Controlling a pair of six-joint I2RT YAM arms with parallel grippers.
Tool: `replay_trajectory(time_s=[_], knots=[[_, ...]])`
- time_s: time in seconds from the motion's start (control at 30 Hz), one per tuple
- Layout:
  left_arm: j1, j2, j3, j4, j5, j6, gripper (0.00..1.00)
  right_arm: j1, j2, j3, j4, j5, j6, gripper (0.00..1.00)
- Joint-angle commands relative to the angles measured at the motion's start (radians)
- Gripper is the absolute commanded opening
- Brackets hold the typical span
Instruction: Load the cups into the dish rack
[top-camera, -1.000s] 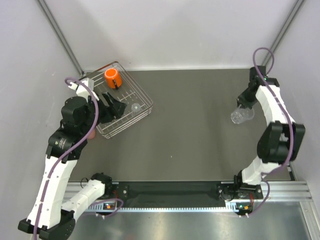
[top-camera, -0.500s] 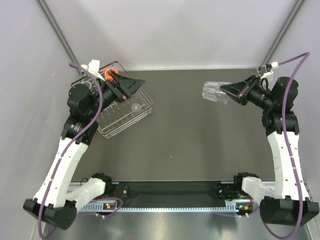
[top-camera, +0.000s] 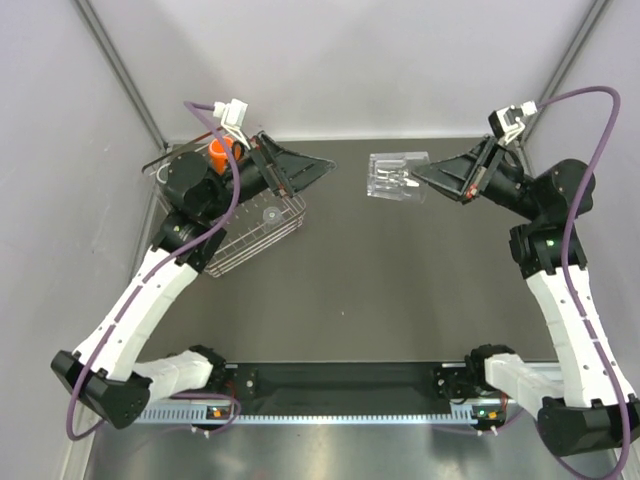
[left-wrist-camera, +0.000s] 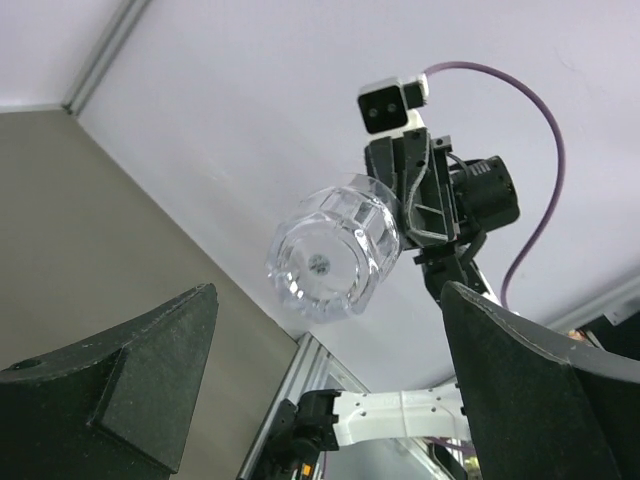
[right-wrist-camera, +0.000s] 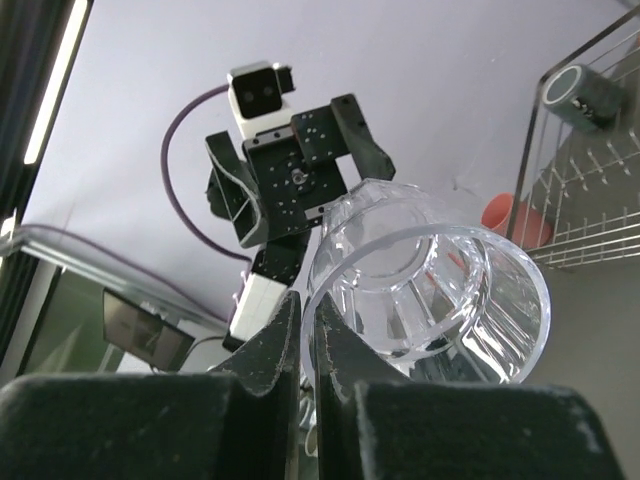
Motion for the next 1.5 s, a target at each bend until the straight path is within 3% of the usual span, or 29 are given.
replay_trajectory(time_s=[0.0,0.37,0.57,0.87,1.47], knots=[[-0.030,0.039,0.058,0.111,0.038,-0.016,0.98,0.054,0.018,0.070,0.139,0.003,0.037,0.00],[-0.115,0.067,0.089,0.094,-0.011,0.027,0.98,0.120,0.025,0.067,0.185,0.116,0.031,0.00],[-0.191,0.062,0.067,0.125,-0.136,0.096,0.98,0.172,0.036,0.027,0.310,0.205,0.100,0.00],[-0.228,0.039,0.018,0.213,-0.287,0.145,0.98,0.201,0.018,-0.019,0.340,0.266,0.122,0.00],[-0.244,0.051,0.007,0.258,-0.314,0.136,0.95,0.255,0.059,-0.068,0.488,0.309,0.211,0.00]])
